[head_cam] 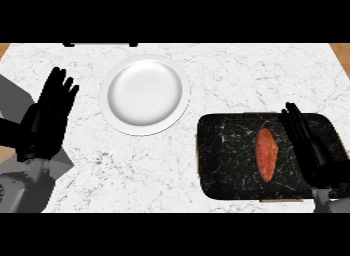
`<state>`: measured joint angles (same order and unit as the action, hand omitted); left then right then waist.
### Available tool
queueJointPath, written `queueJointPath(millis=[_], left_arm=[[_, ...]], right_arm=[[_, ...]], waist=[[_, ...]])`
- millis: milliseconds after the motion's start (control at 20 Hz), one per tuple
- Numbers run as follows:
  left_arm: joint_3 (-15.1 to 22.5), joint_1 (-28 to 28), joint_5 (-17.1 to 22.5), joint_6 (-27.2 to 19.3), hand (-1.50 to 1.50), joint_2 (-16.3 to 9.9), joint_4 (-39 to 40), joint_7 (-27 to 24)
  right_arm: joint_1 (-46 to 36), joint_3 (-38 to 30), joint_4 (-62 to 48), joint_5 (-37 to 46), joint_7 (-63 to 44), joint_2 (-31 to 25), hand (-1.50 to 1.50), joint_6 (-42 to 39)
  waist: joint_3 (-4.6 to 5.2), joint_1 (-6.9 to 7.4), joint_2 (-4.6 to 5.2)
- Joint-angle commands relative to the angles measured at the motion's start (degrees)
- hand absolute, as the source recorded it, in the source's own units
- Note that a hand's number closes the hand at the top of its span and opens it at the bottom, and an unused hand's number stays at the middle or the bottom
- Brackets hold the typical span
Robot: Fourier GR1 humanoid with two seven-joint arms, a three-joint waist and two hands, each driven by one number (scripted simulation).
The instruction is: Pick the sweet potato from the tray and place it in the plate
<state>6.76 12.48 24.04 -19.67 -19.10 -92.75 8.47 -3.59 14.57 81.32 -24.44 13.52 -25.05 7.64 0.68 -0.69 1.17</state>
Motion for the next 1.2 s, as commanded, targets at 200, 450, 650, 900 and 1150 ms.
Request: queueJointPath(millis=[200,450,650,900,1150], left_arm=[[4.1,1.9,-10.8,3.9,0.00,-6.9,6.7,-2.9],[8.0,2.1,-13.2,3.7,0.00,-5.5,7.7,-1.9],[6.8,1.9,-13.6,5.8,0.00,-4.6,12.5,-6.1],[6.0,2.4,-14.3,5.5,0.00,-3.8,11.5,-4.8],[6.3,0.9,-15.5,4.1,0.00,-3.4,8.1,-0.9]], right_arm=[[-16.8,-4.2,1.8,-1.0,-16.7,9.2,-1.50,18.7],[-15.1,9.6,-2.9,25.3,-23.0,-5.5,1.50,23.3],[-14.9,14.6,-4.6,29.1,-27.4,10.6,-1.50,34.3],[-13.3,20.3,4.3,43.5,-41.0,1.7,-1.50,35.1],[-9.6,16.6,18.0,51.1,-50.3,-7.2,-1.50,32.4]], waist=[[-0.52,1.54,-0.77],[-0.13,0.96,-1.01],[-0.58,0.84,-1.03],[-0.47,-0.16,-1.52],[-0.56,-0.44,-1.76]])
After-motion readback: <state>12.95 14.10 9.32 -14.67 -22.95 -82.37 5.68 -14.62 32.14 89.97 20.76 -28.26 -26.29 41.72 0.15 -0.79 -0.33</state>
